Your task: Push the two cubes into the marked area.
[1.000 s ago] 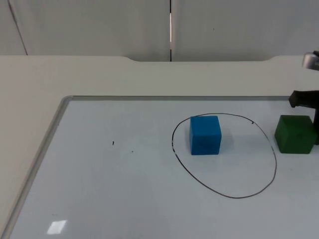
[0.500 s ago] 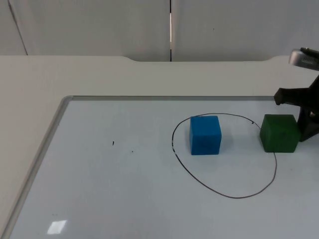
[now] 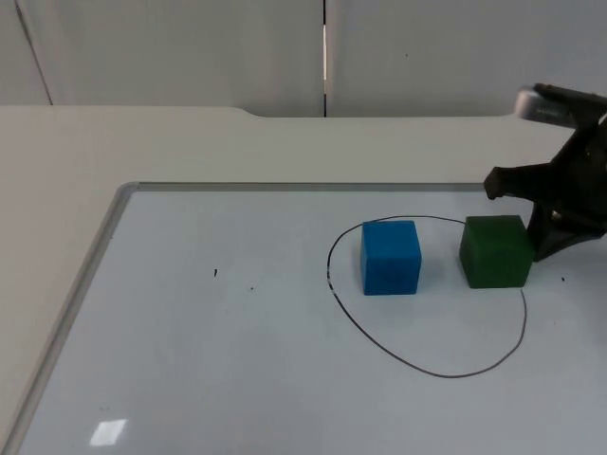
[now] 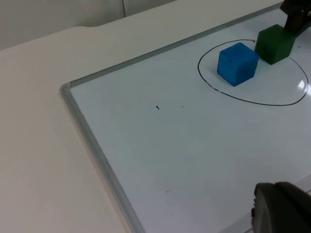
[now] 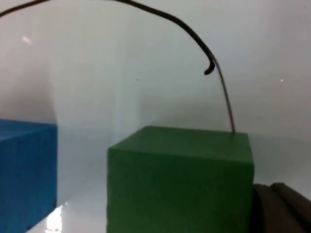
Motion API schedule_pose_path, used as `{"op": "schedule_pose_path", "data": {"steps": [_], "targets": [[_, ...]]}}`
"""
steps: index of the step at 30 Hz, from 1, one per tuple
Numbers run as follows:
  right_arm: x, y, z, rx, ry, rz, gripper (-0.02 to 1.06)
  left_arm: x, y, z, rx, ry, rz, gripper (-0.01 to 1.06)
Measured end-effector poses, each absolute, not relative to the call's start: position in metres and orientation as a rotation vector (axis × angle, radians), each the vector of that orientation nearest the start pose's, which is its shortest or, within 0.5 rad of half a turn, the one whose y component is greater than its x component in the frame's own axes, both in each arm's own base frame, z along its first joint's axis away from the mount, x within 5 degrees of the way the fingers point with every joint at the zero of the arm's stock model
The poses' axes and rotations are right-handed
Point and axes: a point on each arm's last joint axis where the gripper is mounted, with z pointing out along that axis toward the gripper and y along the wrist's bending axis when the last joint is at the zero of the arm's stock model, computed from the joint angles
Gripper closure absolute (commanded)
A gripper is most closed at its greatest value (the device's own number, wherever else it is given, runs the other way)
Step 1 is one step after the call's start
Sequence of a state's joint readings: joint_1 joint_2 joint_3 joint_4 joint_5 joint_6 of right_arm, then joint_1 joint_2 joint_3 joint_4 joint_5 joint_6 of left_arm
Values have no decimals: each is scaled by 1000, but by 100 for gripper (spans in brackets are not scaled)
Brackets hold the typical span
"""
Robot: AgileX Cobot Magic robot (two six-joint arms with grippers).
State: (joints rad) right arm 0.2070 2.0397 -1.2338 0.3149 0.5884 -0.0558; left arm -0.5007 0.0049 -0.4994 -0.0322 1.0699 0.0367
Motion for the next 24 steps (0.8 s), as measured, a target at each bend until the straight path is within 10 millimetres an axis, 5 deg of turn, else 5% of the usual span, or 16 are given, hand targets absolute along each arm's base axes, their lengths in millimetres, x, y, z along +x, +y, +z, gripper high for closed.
{"op": "schedule_pose_path", "data": {"steps": [24], "targets": [[378, 124, 125, -120, 2801, 337, 105, -5, 0, 276, 552, 2000, -325, 105]]}}
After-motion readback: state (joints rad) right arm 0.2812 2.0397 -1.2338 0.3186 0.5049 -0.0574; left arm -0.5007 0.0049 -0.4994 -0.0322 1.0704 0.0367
